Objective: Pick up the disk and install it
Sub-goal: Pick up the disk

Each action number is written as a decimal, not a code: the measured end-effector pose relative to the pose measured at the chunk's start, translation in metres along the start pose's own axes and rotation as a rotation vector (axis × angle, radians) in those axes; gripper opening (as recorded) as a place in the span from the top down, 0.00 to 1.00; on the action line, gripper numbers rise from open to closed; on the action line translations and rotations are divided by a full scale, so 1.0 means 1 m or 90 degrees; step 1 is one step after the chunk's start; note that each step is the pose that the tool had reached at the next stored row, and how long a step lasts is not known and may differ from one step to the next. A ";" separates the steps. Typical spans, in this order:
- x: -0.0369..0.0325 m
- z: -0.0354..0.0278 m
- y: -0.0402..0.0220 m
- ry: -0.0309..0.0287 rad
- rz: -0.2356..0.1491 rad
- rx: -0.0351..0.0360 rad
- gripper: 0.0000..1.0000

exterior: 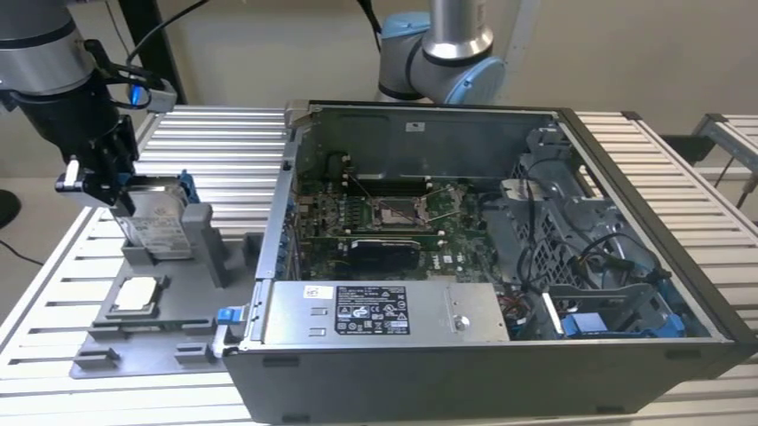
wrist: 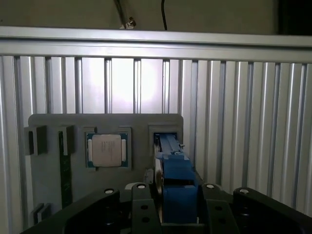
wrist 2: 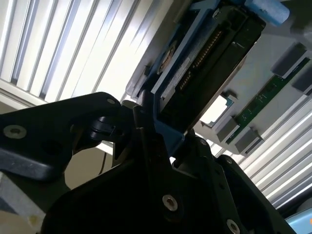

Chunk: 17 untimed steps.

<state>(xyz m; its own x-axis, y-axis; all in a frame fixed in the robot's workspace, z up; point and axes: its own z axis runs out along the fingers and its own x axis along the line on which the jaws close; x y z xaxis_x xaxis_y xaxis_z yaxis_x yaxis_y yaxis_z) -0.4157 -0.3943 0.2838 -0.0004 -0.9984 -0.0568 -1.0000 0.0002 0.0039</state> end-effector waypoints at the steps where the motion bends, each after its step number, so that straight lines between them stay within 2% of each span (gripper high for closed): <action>1: 0.0000 0.0000 0.0000 0.0000 0.000 0.0000 1.00; 4: 0.0000 0.0000 0.0000 0.0001 0.000 0.0000 1.00; 5: -0.0001 0.0000 0.0000 -0.0048 0.001 0.0000 1.00; 6: -0.0002 0.0000 0.0001 -0.0155 0.001 0.0000 1.00; 7: -0.0001 0.0000 0.0000 -0.0225 0.002 0.0001 1.00; 17: -0.0006 0.0000 0.0000 -0.0202 0.002 0.0001 1.00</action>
<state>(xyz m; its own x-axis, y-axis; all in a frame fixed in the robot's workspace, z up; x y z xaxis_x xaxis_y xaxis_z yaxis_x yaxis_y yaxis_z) -0.4157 -0.3937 0.2838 -0.0030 -0.9961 -0.0884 -1.0000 0.0027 0.0040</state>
